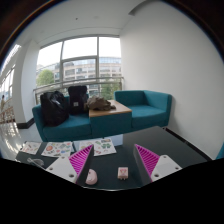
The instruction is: Unplug charger
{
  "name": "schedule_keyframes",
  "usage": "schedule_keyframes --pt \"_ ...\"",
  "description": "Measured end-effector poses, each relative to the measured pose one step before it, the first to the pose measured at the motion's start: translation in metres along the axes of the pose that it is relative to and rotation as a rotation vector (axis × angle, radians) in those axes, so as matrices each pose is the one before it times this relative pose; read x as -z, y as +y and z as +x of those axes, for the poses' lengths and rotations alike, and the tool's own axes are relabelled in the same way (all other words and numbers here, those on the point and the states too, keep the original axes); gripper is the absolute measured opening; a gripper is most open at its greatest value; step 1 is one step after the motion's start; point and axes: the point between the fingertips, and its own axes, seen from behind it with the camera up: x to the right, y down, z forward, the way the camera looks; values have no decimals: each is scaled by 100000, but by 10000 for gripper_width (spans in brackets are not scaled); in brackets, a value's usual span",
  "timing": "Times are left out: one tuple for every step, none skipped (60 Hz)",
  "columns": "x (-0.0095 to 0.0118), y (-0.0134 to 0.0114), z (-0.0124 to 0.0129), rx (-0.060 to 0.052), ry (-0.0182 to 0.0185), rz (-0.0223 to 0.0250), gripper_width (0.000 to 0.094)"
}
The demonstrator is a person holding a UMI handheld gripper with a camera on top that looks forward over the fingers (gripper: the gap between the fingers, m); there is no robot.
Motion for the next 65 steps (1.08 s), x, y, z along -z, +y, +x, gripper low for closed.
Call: schedule_keyframes --pt "1109 -779 -389 -50 -723 1606 793" --pt "550 -790 -857 205 -619 1093 792" --pt "820 -538 -759 122 -758 1297 795" --pt "776 -463 -767 93 -728 1086 794" --pt "733 -375 -787 36 -677 853 796" --pt "762 -264 -804 20 -704 565 796" --pt "738 -166 -817 120 -801 416 796" --pt "748 -137 -847 207 -866 408 799" --pt "683 -100 -835 211 -838 439 802" --pt "997 132 -773 163 -969 662 804" --pt "619 636 -1458 386 -603 483 807" --pt "502 -531 -156 443 -1140 -411 809" --pt "534 -6 -778 403 -805 169 813" --pt "486 132 -759 388 -805 224 815" --pt "463 216 -767 293 -758 47 819" --pt "447 315 -822 326 -811 -194 820" --pt "461 354 -763 391 -774 -426 822" --pt "363 1562 -1901 626 -312 337 825" --pt "361 -293 -109 383 -800 -927 827" --pt "303 152 -360 230 -619 -635 833" --pt "351 403 -635 162 -652 -627 839" --pt "347 336 -703 100 -823 -686 840" --pt "292 343 -660 31 -784 -715 837" --pt "281 355 -641 -157 -723 -760 838" --pt "12 2032 -1976 -131 -73 83 837" --pt "249 157 -403 -220 -832 -952 839" --pt "695 -138 -207 -188 -1216 -1160 840" --pt "246 276 -508 10 -1164 -684 840" --pt "263 235 -498 7 -1111 -559 842" --pt "272 217 -431 9 -876 -555 845" --pt "253 221 -397 161 -704 -551 844" --pt "221 232 -372 344 -587 -482 844" --pt "215 198 -372 437 -502 -417 843" --pt "238 172 -346 492 -445 -378 844" --pt "-534 917 -882 604 -96 162 844" --pt "217 89 -215 524 -498 -161 845" --pt "799 -17 -190 460 -540 -179 843" --pt "65 -16 -151 358 -356 45 844" --pt "85 10 -116 314 -171 25 842" --pt "141 -11 -91 335 -124 54 842" --pt "237 149 -206 390 -15 147 842" --pt "101 16 -95 204 -137 -41 843" --pt "90 55 -112 120 -56 -221 845" --pt "144 79 -30 -91 -81 -371 845" --pt "53 67 -81 -98 115 -334 844" --pt "97 26 -10 -29 125 -150 843" --pt "93 -2 10 44 114 -1 842" --pt "61 27 20 45 86 33 842" --pt "61 10 40 0 67 35 844" --pt "-248 -31 165 22 -32 17 842" --pt "32 37 -7 121 58 -195 841" --pt "74 52 5 171 97 -253 841" --pt "68 50 21 118 94 -355 842" --pt "26 110 91 -7 165 -232 842" --pt "72 30 41 -56 63 -219 843" --pt "53 14 23 -129 13 -152 842" --pt "79 -5 39 -141 27 -138 843" --pt "62 -10 36 -118 66 -60 843" --pt "51 -9 36 -68 92 -20 843" --pt "55 -18 42 -99 142 0 844" --pt "-635 -19 200 -74 37 174 844" --pt "106 62 53 -36 157 -53 844" --pt "106 77 98 35 137 -148 846" --pt "66 90 66 133 153 -136 847" --pt "35 81 70 80 119 -186 845"
